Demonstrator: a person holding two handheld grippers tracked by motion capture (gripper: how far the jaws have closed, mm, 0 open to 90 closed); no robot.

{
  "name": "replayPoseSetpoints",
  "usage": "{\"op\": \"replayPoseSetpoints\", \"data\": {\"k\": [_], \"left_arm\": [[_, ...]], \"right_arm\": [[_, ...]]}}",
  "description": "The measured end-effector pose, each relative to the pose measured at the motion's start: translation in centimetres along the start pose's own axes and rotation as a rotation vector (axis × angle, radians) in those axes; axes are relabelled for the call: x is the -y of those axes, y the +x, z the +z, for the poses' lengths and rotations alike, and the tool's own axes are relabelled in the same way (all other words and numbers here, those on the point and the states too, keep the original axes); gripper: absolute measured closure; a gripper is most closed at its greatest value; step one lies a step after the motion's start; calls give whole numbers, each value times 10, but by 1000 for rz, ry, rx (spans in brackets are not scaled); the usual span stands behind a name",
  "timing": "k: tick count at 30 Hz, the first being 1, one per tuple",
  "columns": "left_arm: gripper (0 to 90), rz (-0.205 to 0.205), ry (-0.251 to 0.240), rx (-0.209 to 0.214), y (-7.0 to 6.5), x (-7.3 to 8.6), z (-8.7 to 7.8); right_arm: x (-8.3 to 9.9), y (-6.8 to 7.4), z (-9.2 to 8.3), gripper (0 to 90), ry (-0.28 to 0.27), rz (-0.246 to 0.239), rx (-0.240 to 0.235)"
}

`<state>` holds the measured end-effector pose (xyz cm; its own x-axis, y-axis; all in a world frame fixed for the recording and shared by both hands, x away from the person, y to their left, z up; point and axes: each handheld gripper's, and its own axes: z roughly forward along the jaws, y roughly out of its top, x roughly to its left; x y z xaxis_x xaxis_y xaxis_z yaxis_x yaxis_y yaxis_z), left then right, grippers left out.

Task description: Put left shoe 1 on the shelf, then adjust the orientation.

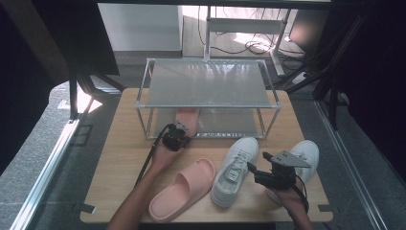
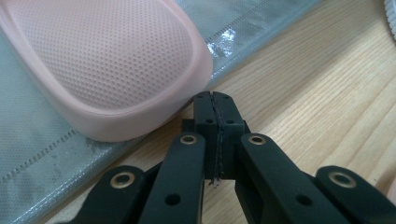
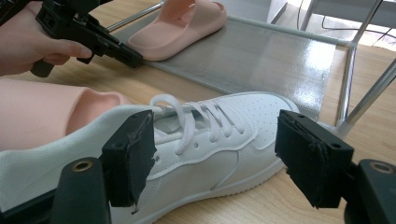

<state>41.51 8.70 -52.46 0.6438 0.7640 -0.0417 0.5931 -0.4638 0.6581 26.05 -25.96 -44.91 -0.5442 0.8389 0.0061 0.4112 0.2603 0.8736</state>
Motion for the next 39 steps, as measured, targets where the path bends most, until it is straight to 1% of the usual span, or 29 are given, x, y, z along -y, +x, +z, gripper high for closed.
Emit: {"op": "replayPoseSetpoints", "data": {"k": [4, 5, 7, 8, 9, 10, 11, 13, 14, 15, 16, 19, 20, 22, 23, 24, 26, 28, 32, 35, 36, 37, 39], "left_arm": [[880, -4, 0, 1, 0, 0, 0], [868, 3, 5, 4, -1, 1, -3], [850, 1, -1, 4, -1, 2, -6], [845, -2, -16, 5, -1, 6, -13], [834, -2, -16, 5, -1, 6, -13], [823, -6, -23, 6, 1, 9, -21], [814, -13, -24, 13, 1, 12, -25], [798, -16, -35, 14, 1, 17, -33], [791, -24, -47, 22, 0, 20, -37], [780, -24, -47, 24, 0, 23, -40], [764, -24, -47, 24, 0, 23, -40], [749, -27, -53, 31, -2, 32, -50], [718, -29, -56, 41, -3, 36, -54], [664, -38, -71, 39, -4, 40, -58], [643, -38, -71, 39, -4, 40, -58], [643, -39, -75, 38, -4, 41, -60], [589, -43, -86, 39, -3, 44, -63], [572, -48, -89, 45, -1, 46, -66], [549, -46, -87, 34, 2, 48, -69], [527, -50, -91, 42, 4, 49, -71], [518, -51, -91, 41, 4, 50, -75], [515, -51, -91, 41, 4, 50, -75], [508, -47, -93, 52, 2, 53, -82]], "right_arm": [[0, 0, -1, 291, 1, -2, -1], [0, 0, -1, 291, -2, -1, 0], [0, 0, -1, 291, -2, 0, 1], [0, 0, -1, 291, 0, -1, 1], [0, 0, -1, 291, 1, 0, 2], [0, 0, -1, 291, 1, 1, 2], [0, 1, 0, 291, 1, -1, 1], [0, 1, 0, 291, 4, -4, -1], [0, 2, 0, 291, 4, -6, -2], [0, 2, 0, 291, 3, -4, -1], [0, 2, 0, 291, 3, -5, -1], [0, 3, 1, 291, 3, -6, 0], [0, 3, 1, 291, 5, -6, 0], [0, 3, 1, 291, 8, -8, -1], [0, 3, 1, 291, 8, -8, -1], [0, 3, 1, 291, 8, -8, -1], [0, 4, 1, 291, 6, -8, -1], [0, 3, 1, 291, 6, -6, -1], [0, 3, 1, 291, 4, -6, -1], [0, 3, 1, 291, 4, -5, 1], [0, 2, 1, 291, 4, -4, 0], [0, 2, 1, 291, 4, -4, 0], [0, 2, 0, 291, 3, -3, -1]]}}
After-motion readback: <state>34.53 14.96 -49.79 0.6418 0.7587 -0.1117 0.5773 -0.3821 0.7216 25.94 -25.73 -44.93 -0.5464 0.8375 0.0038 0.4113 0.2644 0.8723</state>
